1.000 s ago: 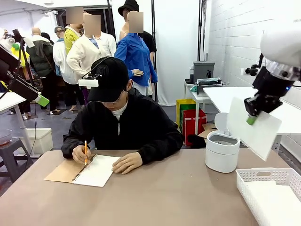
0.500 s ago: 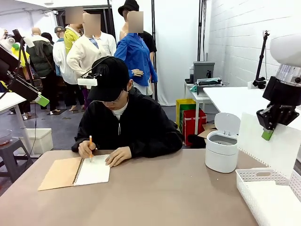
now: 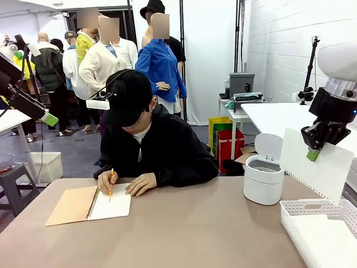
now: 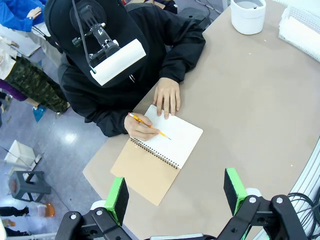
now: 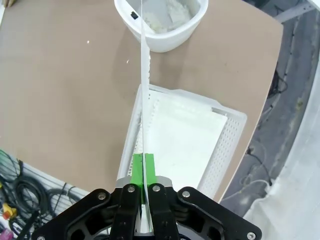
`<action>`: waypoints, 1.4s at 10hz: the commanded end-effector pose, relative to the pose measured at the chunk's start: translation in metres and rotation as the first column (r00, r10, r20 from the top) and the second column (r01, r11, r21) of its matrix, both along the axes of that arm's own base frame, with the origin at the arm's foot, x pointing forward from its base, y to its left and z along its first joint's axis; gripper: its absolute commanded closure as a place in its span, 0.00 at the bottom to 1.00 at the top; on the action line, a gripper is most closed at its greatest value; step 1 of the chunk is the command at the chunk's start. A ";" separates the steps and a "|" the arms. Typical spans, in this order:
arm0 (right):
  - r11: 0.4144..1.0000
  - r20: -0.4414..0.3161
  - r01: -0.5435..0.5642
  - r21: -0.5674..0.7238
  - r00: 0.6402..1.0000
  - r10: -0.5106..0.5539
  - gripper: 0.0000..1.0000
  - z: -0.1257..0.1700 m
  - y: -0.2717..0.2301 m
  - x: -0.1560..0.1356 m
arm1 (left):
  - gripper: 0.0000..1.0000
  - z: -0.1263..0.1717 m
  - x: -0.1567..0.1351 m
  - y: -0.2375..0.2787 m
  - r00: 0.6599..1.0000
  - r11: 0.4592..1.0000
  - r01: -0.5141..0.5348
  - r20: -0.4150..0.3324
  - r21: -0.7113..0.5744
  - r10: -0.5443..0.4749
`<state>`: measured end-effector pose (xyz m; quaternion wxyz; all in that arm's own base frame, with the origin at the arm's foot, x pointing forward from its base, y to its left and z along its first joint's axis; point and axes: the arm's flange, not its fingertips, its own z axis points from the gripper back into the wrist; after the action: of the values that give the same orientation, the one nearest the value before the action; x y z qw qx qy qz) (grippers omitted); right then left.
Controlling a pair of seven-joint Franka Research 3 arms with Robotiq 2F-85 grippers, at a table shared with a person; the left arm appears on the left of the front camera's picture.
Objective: Sort the paper based on its condition.
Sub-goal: If a person hands you a paper, place it in the Organizing basket , and if it's crumpled, put it in the Trash can.
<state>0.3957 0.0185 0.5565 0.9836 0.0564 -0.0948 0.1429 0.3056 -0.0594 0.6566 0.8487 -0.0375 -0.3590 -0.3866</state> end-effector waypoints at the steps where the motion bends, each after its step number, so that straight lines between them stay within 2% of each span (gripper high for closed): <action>1: 1.000 -0.025 0.025 0.014 0.999 -0.025 1.00 -0.003 -0.006 -0.007 | 0.00 0.000 0.000 0.000 1.000 1.000 0.000 0.000 -0.001 0.000; 4: 0.997 -0.011 0.075 0.023 0.997 -0.075 1.00 -0.015 -0.023 -0.055 | 0.00 0.000 0.000 0.000 1.000 1.000 0.000 0.000 -0.001 0.000; 7: 0.993 -0.028 0.109 0.032 0.994 -0.109 1.00 -0.040 -0.028 -0.083 | 0.00 0.000 0.000 0.000 1.000 1.000 0.000 0.000 -0.001 0.000; 10: 0.986 -0.116 0.166 0.030 0.980 -0.162 1.00 -0.088 -0.024 -0.091 | 0.00 0.000 0.000 0.000 1.000 1.000 0.000 0.000 -0.001 0.000; 14: 0.968 -0.108 0.248 0.027 0.964 -0.244 1.00 -0.134 -0.015 -0.084 | 0.00 0.000 0.000 0.000 1.000 1.000 0.000 0.000 -0.001 0.000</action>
<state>0.3344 -0.0064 0.4626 0.9956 0.0771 -0.0430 0.0322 0.3055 -0.0594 0.6567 0.8487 -0.0375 -0.3590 -0.3866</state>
